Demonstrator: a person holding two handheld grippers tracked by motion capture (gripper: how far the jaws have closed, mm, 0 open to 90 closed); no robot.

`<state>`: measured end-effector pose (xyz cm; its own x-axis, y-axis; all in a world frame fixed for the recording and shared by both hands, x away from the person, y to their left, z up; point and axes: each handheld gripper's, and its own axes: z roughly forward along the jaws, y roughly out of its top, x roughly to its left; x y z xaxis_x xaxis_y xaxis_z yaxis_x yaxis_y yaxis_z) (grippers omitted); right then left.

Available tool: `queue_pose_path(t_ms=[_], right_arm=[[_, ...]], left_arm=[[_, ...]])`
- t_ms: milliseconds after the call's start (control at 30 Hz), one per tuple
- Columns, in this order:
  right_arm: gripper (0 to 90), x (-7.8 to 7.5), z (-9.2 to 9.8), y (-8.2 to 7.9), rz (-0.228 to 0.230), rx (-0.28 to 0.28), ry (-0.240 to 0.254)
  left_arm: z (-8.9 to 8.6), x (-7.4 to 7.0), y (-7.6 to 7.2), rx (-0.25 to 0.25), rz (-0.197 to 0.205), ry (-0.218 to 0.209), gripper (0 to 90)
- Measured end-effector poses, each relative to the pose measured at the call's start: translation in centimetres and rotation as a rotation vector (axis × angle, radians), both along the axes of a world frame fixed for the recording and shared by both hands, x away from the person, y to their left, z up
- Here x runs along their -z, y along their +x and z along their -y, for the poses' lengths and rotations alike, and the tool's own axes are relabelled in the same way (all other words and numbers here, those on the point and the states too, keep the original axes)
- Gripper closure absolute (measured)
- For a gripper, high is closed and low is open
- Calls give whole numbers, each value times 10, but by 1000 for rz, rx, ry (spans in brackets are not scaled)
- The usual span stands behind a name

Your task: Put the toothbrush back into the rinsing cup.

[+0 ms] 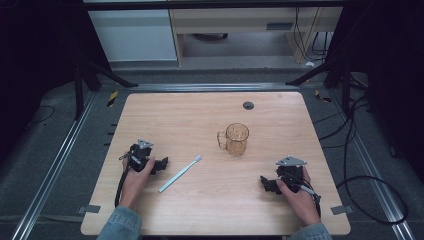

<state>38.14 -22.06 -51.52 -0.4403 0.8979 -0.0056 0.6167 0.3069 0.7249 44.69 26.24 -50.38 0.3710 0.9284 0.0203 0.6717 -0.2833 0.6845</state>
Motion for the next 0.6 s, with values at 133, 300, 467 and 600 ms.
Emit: queue_pose_path(t_ms=[133,300,467,600], right_arm=[[4,0,0,0,1,0,-3],[4,0,0,0,0,0,0],[4,0,0,0,0,0,0],[4,0,0,0,0,0,0]], left_arm=[[0,-23,-2,36,13,22,46],[6,-70,-13,93,-11,82,40],[10,-87,-21,126,-54,88,45],[21,-94,-23,181,-86,123,68]])
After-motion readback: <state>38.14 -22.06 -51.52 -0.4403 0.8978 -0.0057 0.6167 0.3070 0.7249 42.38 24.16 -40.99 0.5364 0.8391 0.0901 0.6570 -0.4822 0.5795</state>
